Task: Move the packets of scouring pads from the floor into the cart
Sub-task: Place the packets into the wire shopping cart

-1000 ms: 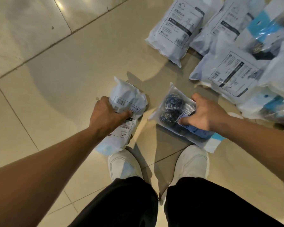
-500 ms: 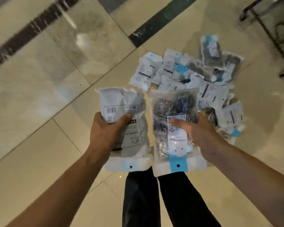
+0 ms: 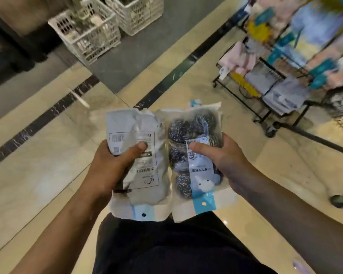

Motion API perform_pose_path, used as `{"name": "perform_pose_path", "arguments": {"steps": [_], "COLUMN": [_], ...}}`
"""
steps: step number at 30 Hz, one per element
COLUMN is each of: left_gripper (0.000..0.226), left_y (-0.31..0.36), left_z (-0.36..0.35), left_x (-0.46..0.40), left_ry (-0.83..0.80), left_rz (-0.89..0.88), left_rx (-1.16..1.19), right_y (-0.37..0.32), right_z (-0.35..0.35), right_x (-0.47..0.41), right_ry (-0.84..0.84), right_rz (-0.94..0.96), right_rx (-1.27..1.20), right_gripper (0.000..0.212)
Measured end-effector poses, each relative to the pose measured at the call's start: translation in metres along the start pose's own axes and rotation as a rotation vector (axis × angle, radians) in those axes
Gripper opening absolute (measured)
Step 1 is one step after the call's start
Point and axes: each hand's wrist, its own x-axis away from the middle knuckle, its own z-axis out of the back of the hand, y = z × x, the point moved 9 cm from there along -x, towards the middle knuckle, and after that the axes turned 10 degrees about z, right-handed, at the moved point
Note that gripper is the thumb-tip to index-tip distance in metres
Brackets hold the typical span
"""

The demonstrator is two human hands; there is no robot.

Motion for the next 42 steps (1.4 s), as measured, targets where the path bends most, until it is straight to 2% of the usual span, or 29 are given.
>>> {"name": "perform_pose_path", "arguments": {"steps": [5, 8, 11, 13, 17, 21, 24, 28, 35, 39, 42], "left_gripper": [0.013, 0.018, 0.016, 0.015, 0.026, 0.033, 0.043, 0.039, 0.029, 0.034, 0.045], "left_y": [0.060, 0.098, 0.133, 0.148, 0.162, 0.151, 0.134, 0.107, 0.036, -0.002, -0.017], "left_z": [-0.019, -0.033, -0.034, -0.036, -0.055, -0.098, -0.142, -0.209, -0.349, -0.423, -0.465], "left_x": [0.005, 0.005, -0.001, -0.009, -0.015, -0.011, 0.006, 0.042, 0.134, 0.188, 0.220], "left_ry": [-0.106, -0.237, -0.347, -0.413, -0.556, -0.666, -0.752, -0.829, -0.955, -0.975, -0.991], "left_rz": [-0.059, -0.107, -0.136, -0.119, -0.033, 0.027, 0.081, 0.104, 0.088, 0.115, 0.120], "left_rx": [-0.054, -0.104, -0.120, -0.132, -0.181, -0.310, -0.398, -0.485, -0.641, -0.621, -0.588], "right_y": [-0.049, -0.077, -0.082, -0.079, -0.071, -0.040, -0.017, 0.026, 0.119, 0.162, 0.186], "right_z": [0.032, 0.049, 0.053, 0.050, 0.047, 0.054, 0.066, 0.100, 0.194, 0.258, 0.304], "right_x": [0.026, 0.040, 0.056, 0.072, 0.108, 0.149, 0.184, 0.236, 0.335, 0.388, 0.411], "right_ry": [0.136, 0.243, 0.328, 0.372, 0.517, 0.724, 0.796, 0.910, 1.093, 1.156, 1.169], "right_rz": [0.030, 0.046, 0.016, -0.016, -0.036, -0.044, -0.051, -0.056, -0.116, -0.138, -0.155], "right_rx": [-0.017, -0.040, -0.126, -0.175, -0.264, -0.431, -0.519, -0.607, -0.673, -0.703, -0.712], "right_gripper": [0.065, 0.053, 0.052, 0.050, 0.032, 0.039, 0.045, 0.048, 0.039, 0.035, 0.042]}}
